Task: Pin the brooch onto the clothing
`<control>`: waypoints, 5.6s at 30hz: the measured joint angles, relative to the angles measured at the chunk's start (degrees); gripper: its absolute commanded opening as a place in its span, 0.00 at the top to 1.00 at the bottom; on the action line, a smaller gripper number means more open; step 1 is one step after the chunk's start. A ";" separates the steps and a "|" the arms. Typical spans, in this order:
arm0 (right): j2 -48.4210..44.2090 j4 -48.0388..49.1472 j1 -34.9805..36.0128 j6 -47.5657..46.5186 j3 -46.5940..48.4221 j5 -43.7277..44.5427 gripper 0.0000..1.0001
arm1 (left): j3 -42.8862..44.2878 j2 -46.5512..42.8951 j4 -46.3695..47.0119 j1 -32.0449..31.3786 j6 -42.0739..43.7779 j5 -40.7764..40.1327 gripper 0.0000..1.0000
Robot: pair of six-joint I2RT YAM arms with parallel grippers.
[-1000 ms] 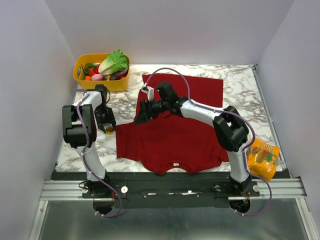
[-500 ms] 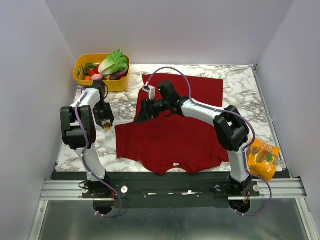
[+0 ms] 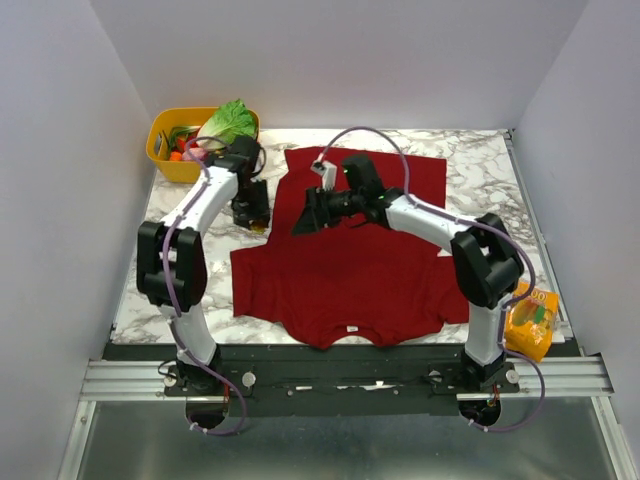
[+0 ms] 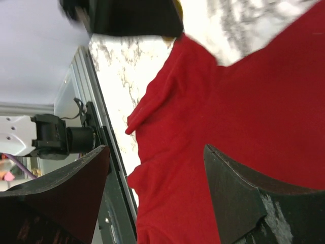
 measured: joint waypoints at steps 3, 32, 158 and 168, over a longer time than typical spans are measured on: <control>-4.42 0.04 -3.76 0.02 -3.04 0.42 0.17 | 3.23 3.45 0.57 -6.67 -1.64 1.14 0.56; -9.64 0.22 -8.72 0.09 -6.58 2.45 0.18 | -15.28 -4.68 -0.92 -10.51 -4.57 -11.87 1.00; -40.09 -47.15 -34.91 15.96 -23.85 53.68 1.00 | -27.19 -16.61 38.62 -25.79 -3.37 1.66 0.49; -29.46 -39.10 -30.12 6.21 -16.31 48.61 0.95 | -1.36 4.37 32.70 -18.53 1.55 -6.29 1.00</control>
